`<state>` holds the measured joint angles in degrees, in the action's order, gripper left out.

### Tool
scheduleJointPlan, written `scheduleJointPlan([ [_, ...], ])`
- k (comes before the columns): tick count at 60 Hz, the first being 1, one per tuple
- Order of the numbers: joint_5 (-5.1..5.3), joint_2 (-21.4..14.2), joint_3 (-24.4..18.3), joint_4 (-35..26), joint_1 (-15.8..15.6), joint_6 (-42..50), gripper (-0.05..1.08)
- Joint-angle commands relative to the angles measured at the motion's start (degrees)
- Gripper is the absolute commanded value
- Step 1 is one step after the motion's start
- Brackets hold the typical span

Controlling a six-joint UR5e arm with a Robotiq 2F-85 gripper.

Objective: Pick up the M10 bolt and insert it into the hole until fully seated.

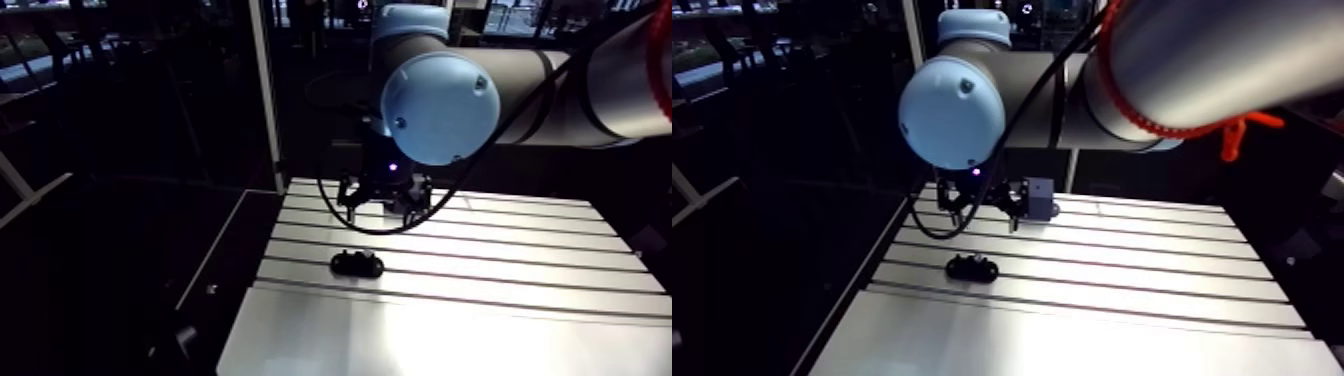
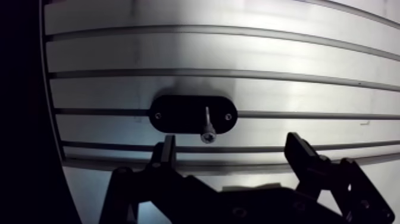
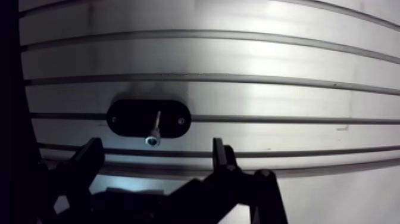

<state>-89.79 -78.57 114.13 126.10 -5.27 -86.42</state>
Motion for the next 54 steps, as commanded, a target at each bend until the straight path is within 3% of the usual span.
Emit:
scheduleJointPlan([
  [1,0.01,0.2,2.0,2.2,-0.5,-0.2,0.01],
  [42,0.1,1.8,4.6,6.8,-1.4,-0.7,0.02],
  [54,0.1,2.2,4.9,7.5,-1.4,-0.7,0.11],
])
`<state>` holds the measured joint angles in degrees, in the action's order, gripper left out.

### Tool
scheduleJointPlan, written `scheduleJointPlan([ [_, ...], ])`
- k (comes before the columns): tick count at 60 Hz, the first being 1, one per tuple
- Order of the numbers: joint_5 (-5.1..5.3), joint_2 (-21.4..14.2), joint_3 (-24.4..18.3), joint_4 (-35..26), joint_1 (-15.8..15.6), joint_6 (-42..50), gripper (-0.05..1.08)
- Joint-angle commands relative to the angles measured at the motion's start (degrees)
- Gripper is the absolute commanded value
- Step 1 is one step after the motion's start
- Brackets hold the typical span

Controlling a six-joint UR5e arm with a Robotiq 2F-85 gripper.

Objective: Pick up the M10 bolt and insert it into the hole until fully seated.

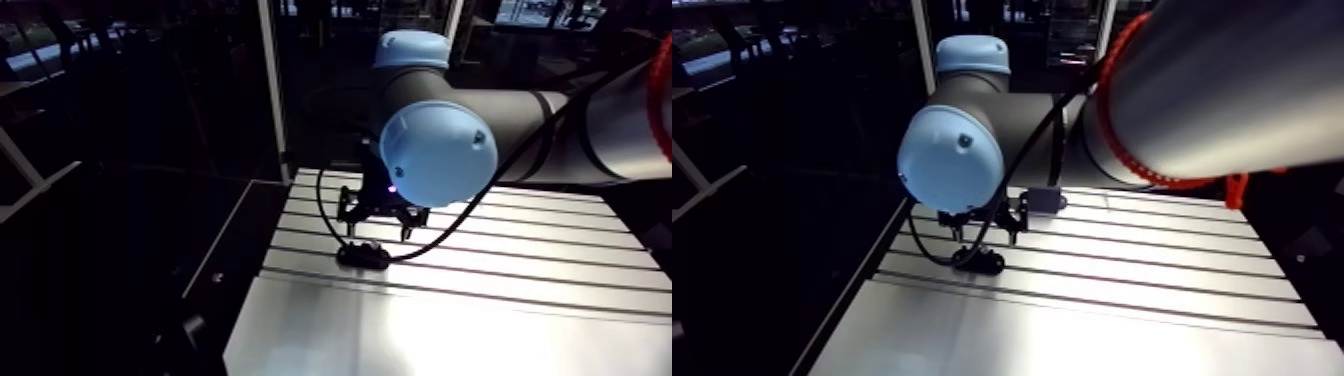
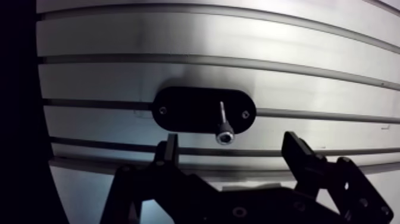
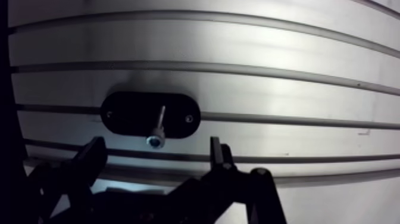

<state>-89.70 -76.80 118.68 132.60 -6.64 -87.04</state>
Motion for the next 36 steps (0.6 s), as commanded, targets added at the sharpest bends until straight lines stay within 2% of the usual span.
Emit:
scheduleJointPlan([
  [1,0.01,0.4,0.4,1.0,0.0,-0.1,0.11],
  [12,0.01,1.0,0.4,1.0,0.0,-0.1,0.2],
  [36,0.1,1.2,0.4,1.0,0.0,-0.1,0.3],
])
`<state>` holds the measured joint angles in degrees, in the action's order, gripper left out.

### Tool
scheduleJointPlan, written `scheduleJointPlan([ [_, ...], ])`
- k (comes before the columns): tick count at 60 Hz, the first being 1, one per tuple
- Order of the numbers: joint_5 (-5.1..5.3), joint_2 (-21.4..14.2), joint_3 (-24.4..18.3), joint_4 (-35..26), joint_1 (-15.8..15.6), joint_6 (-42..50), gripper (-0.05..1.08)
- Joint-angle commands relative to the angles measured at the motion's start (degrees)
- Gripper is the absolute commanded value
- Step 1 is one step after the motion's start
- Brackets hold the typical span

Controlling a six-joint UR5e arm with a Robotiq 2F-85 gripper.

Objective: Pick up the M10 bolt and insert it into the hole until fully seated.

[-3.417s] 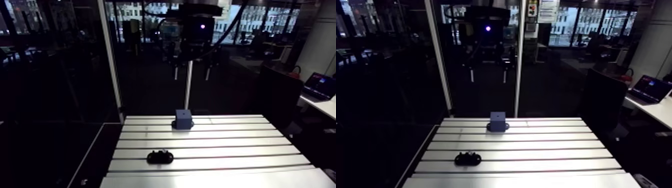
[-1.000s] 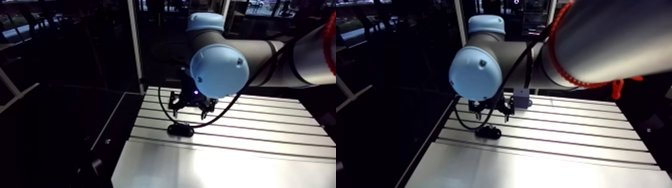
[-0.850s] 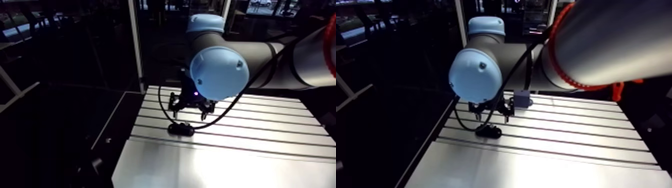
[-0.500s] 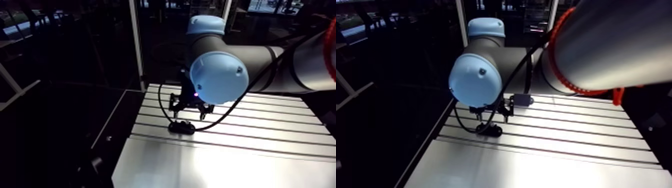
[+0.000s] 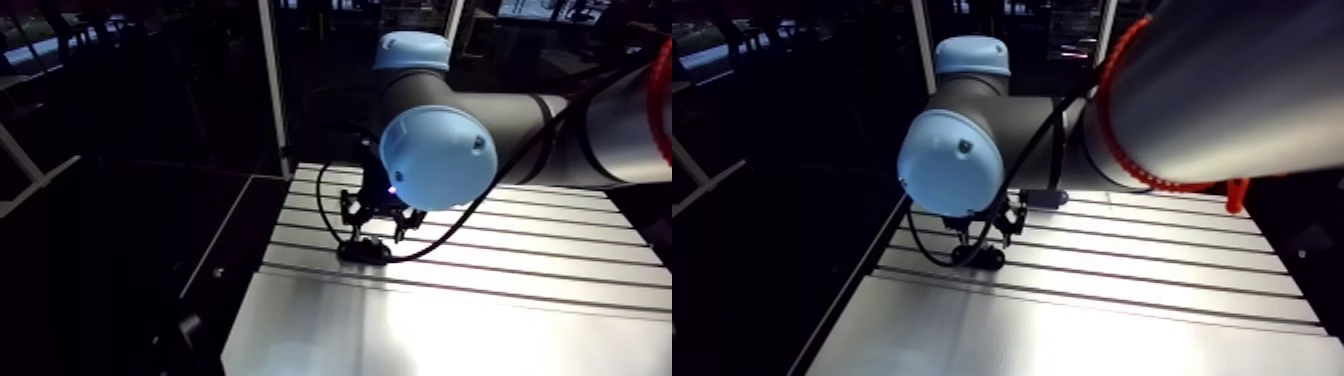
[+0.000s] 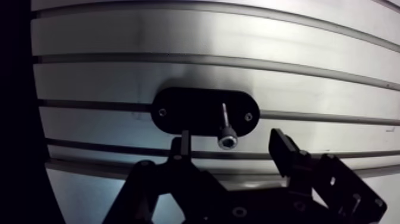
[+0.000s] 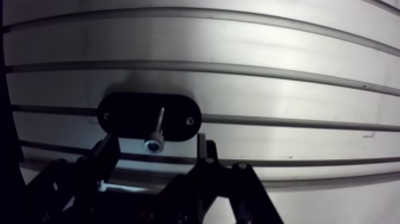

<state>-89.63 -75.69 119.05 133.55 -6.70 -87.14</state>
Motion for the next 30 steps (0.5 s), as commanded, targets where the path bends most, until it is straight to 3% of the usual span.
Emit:
scheduleJointPlan([
  [1,0.03,0.1,0.0,0.0,-0.1,-0.1,0.31],
  [30,0.12,0.6,0.1,0.0,-0.1,-0.1,0.41],
])
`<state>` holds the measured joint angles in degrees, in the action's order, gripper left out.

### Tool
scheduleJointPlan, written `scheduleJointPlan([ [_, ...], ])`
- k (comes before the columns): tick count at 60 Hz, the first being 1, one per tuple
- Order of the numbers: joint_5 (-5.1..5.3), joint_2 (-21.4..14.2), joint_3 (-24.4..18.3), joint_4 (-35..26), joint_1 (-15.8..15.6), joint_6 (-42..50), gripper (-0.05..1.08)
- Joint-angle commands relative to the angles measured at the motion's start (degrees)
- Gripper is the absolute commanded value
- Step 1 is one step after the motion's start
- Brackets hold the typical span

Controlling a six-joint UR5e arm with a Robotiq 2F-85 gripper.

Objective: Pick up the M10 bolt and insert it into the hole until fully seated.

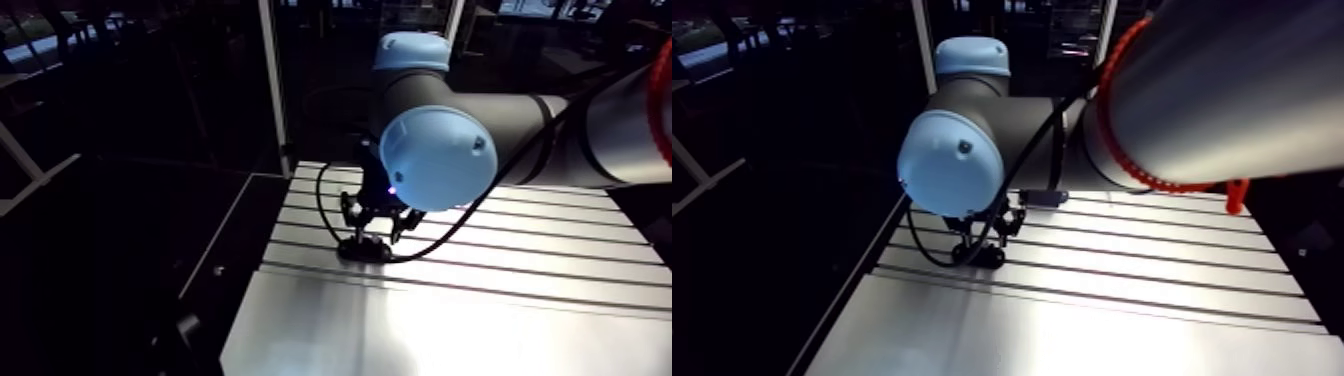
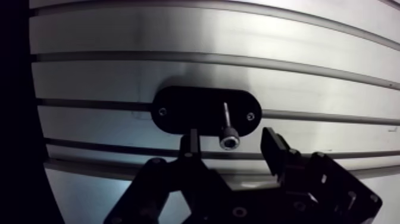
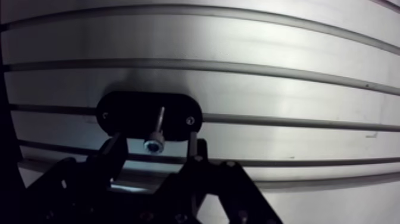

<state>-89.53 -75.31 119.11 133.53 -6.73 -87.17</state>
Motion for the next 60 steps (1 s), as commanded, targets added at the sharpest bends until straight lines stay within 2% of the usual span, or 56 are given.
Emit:
scheduleJointPlan([
  [1,0.01,0.2,0.0,0.0,0.0,-0.1,0.41],
  [36,0.01,0.1,-0.1,0.0,0.0,-0.1,0.52],
  [56,0.1,0.1,0.0,0.0,0.0,-0.1,0.53],
  [60,0.1,0.1,0.0,-0.1,0.0,-0.1,0.57],
])
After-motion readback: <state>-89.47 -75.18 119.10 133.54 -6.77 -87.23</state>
